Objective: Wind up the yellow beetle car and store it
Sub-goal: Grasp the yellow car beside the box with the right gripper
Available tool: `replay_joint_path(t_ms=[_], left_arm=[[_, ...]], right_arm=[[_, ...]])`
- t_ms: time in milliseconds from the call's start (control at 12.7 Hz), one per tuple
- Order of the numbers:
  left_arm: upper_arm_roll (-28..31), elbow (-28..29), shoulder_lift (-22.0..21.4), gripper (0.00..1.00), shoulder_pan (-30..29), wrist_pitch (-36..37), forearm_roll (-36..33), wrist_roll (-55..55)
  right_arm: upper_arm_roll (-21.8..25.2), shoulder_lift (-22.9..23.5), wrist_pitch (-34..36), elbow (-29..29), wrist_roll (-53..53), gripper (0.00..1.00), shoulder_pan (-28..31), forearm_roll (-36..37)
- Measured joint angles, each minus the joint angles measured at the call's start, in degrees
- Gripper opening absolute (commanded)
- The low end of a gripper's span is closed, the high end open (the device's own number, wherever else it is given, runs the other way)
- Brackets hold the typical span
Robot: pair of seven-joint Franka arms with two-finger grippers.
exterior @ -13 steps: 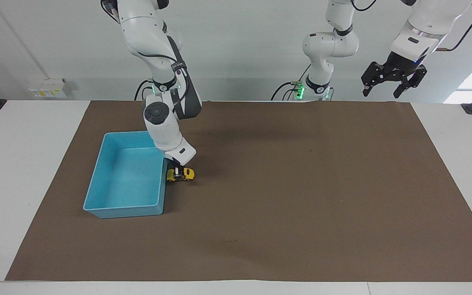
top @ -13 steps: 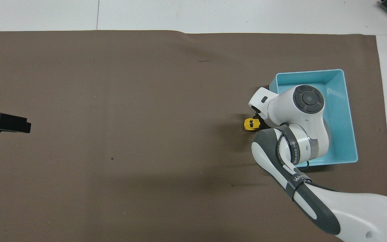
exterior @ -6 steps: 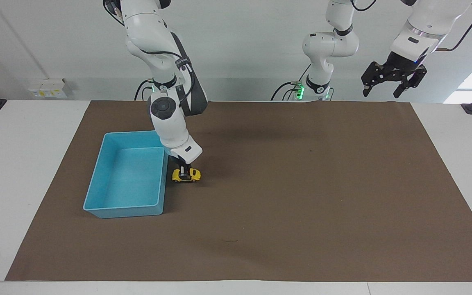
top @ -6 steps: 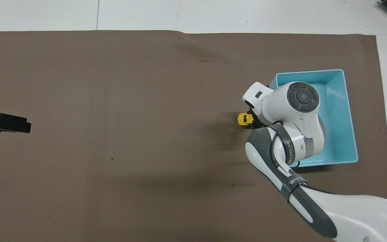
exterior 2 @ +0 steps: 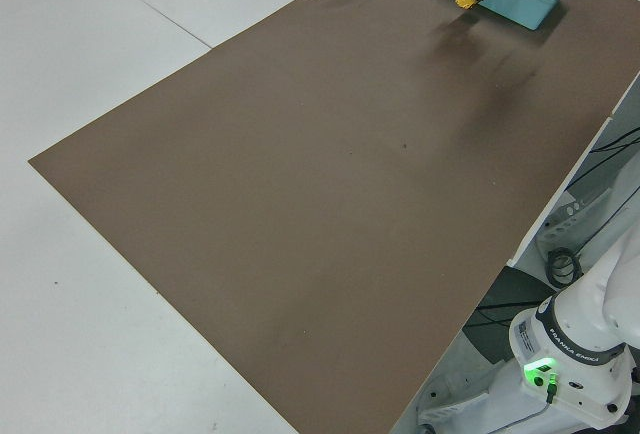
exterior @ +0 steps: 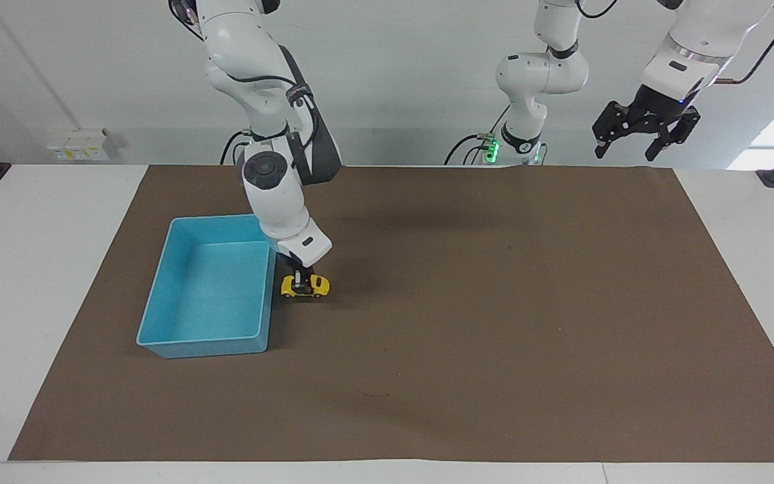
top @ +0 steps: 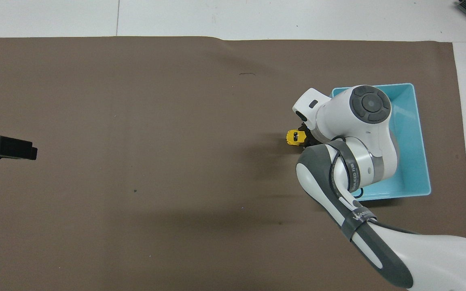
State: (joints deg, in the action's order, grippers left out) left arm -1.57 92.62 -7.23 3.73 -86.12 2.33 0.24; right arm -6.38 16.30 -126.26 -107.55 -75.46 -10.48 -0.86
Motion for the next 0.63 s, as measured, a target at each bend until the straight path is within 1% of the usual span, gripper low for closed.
replay_joint_path(t_ms=[236,628], left_arm=[[0.00,0.00,0.00,1.00,0.00,0.00,0.00,0.00],[0.00,0.00,0.00,1.00,0.00,0.00,0.00,0.00]], right_arm=[[-0.62,-0.85,3.47,2.24,1.41,0.09,-0.05,-0.02],[-0.57,-3.58,9.22,4.06,1.69,0.09,0.37,-0.02]])
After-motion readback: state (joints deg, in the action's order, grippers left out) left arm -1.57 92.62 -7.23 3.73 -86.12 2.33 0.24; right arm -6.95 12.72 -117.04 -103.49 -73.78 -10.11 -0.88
